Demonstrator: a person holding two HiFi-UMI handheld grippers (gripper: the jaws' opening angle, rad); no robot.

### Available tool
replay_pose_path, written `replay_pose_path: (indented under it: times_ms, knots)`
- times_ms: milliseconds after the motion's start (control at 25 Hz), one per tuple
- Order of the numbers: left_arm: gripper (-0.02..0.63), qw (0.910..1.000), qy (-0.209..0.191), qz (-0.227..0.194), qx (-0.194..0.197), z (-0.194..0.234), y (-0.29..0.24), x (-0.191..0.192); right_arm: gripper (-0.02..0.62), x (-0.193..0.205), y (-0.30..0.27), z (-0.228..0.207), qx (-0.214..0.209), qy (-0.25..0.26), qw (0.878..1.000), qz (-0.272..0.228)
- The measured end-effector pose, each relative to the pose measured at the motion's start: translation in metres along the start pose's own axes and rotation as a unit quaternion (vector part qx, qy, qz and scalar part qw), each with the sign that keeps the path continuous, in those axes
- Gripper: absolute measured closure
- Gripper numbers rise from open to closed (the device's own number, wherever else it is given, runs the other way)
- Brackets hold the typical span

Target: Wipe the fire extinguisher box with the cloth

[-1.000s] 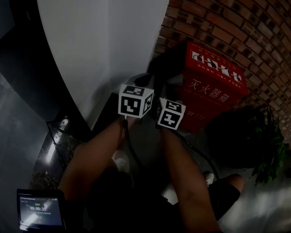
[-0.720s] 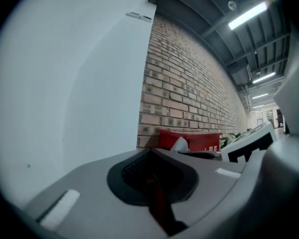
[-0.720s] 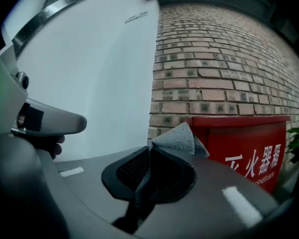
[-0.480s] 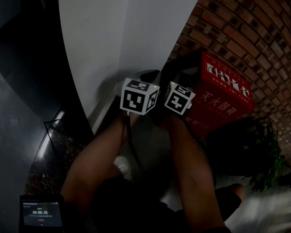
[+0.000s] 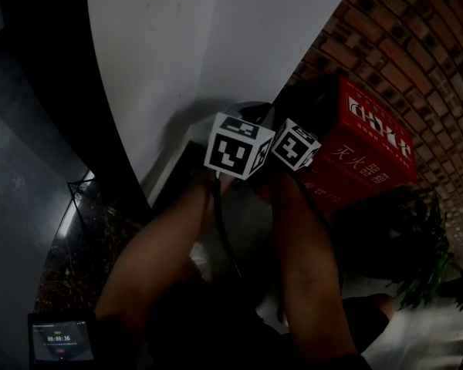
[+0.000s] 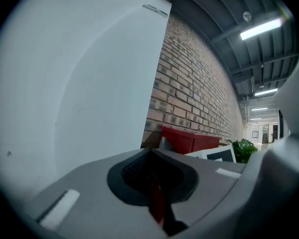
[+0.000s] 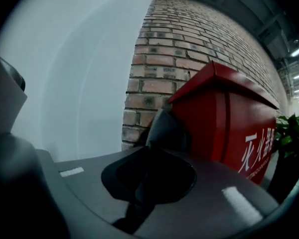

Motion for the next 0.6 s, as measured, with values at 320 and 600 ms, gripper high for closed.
replay_pose_path:
  times_ms: [320,600]
  knots:
    - [0.607,0.9992,-0.013,0.031,0.023,0.048,-0.042,0.069,0.56,0.082,-0.02,-0.009,0.012,-0.012,0.999,0.04]
    - [0.607,0.993,-0.031,0.108,0.036,0.049,-0.044,0.109,0.56,0.138,-0.001,-0.012,0.007,-0.024,0.996,0.09]
Point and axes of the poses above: the fingertips, and each gripper's own axes: y backward along the fingers, z to its left, x out of its underside, the point moved 10 cm from there along y, backward along the fingers, and after that the axes turned 10 degrees about -z, right-handed, at the moved point
